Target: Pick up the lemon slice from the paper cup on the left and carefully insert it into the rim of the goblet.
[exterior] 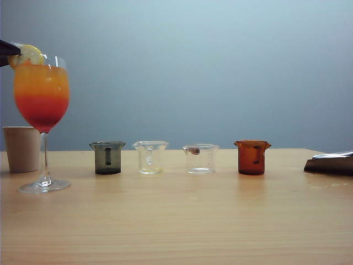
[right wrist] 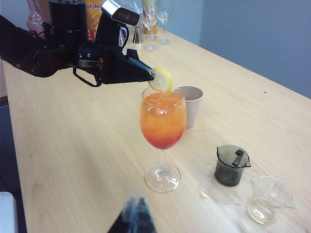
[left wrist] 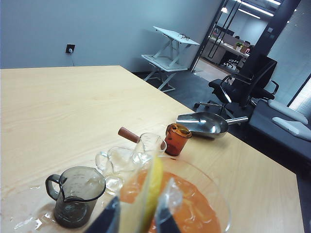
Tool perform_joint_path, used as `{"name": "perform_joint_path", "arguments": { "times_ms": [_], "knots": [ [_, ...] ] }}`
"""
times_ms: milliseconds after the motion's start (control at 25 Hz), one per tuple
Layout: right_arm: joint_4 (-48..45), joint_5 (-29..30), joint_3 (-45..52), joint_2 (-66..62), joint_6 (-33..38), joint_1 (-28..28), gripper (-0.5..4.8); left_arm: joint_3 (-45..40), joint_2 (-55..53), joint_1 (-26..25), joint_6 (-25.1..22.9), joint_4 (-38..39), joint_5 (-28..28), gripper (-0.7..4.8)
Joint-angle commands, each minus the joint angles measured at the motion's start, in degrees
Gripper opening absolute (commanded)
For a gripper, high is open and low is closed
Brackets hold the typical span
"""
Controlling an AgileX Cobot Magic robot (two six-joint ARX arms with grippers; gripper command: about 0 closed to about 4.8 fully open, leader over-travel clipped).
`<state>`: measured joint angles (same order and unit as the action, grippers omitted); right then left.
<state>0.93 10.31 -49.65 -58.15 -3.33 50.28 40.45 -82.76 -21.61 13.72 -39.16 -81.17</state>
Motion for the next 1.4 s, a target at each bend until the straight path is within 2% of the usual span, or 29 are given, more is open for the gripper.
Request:
{"name": "perform_joint_path", "arguments": {
  "times_ms": [40, 120, 320, 520, 920, 1080, 1280, 1320, 1360, 1400],
  "knots": [
    [-0.76, 0.09, -0.37, 0.11, 0.11, 0.02, -0.05, 0.26, 0.13, 0.07, -0.17, -0.35, 0.13, 1.16],
    [-0.76, 0.09, -0.37, 0.11, 0.11, 0.02, -0.05, 0.26, 0.13, 0.07, -0.17, -0.35, 0.15, 1.56],
    [-0.76, 0.09, -0.37, 0.11, 0.11, 0.02, -0.05, 0.26, 0.13, 0.07, -0.17, -0.44, 0.37, 1.63],
    [-0.74, 0.09, -0.37, 0.11, 0.11, 0.02, -0.05, 0.26, 0.13, 0.04, 0.26, -1.9, 0.59, 2.51],
    [-0.76, 0.09, -0.37, 0.11, 0.11, 0.02, -0.05, 0.28, 0.59, -0.66, 4.35, -8.9, 1.03, 2.56],
    [-0.94, 0.11, -0.37, 0.11, 0.11, 0.02, -0.05, 0.31, 1.79, -1.99, 6.62, -11.89, 2.8, 2.56],
    [-1.22, 0.02, -0.37, 0.11, 0.11, 0.02, -0.05, 0.31, 4.26, -2.54, 6.69, -13.68, 6.21, 2.55],
    [-1.29, -0.15, -0.37, 0.13, 0.11, 0.02, -0.05, 0.31, 5.22, -2.62, 6.82, -13.92, 8.48, 2.26],
    [-1.64, -0.15, -0.37, 0.15, 0.11, 0.02, -0.05, 0.31, 6.36, -2.6, 8.57, -14.25, 12.0, 1.41],
    [-1.92, -0.15, -0.37, 0.2, 0.09, 0.02, -0.05, 0.31, 6.95, -2.6, 9.99, -14.84, 13.62, 0.84]
  ]
}}
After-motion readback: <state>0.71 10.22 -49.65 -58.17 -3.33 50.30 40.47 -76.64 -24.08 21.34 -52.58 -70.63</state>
